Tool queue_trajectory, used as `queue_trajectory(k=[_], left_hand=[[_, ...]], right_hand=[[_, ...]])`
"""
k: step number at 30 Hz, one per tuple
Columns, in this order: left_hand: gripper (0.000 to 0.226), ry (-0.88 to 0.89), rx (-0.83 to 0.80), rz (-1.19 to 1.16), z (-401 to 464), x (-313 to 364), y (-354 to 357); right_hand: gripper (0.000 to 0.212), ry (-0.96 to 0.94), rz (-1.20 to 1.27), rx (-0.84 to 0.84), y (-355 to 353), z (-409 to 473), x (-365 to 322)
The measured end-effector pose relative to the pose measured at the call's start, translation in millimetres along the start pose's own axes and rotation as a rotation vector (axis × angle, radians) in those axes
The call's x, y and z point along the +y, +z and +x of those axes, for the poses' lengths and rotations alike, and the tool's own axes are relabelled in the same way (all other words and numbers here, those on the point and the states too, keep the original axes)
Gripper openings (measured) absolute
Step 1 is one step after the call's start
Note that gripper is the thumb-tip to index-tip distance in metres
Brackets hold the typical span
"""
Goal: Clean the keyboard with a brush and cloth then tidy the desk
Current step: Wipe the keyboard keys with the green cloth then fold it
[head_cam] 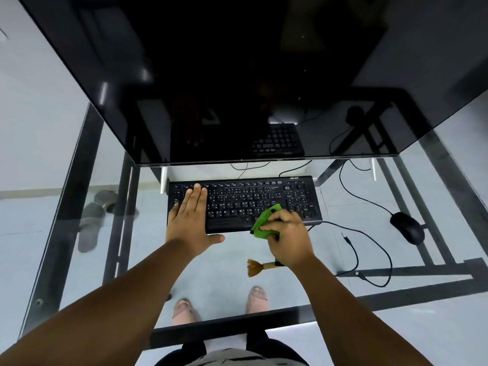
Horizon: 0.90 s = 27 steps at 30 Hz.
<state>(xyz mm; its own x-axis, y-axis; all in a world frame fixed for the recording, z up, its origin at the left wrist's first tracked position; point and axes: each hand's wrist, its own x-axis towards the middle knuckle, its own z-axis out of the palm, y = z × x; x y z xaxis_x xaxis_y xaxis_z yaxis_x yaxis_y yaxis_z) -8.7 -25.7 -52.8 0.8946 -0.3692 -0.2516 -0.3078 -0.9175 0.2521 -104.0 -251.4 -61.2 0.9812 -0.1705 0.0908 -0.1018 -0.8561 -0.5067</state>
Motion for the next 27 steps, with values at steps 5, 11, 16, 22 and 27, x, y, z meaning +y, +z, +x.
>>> queue_trajectory(k=[5,11,16,22,27], left_hand=[[0.124,0.016,-0.038,0.044,11,19,0],[0.125,0.024,-0.07,0.088,20,30,-2],[0.133,0.037,-0.124,0.126,32,42,-7],[0.137,0.02,-0.172,0.149,39,52,-5],[0.14,0.0,-0.169,0.188,41,59,-9]], right_hand=[[0.033,-0.068,-0.04,-0.138,-7,4,6],[0.031,0.086,-0.048,0.026,-23,-10,44],[0.038,-0.009,-0.001,-0.03,-13,-4,22],[0.037,0.05,-0.005,-0.004,-20,-5,43],[0.043,0.12,0.041,0.081,-15,-2,40]])
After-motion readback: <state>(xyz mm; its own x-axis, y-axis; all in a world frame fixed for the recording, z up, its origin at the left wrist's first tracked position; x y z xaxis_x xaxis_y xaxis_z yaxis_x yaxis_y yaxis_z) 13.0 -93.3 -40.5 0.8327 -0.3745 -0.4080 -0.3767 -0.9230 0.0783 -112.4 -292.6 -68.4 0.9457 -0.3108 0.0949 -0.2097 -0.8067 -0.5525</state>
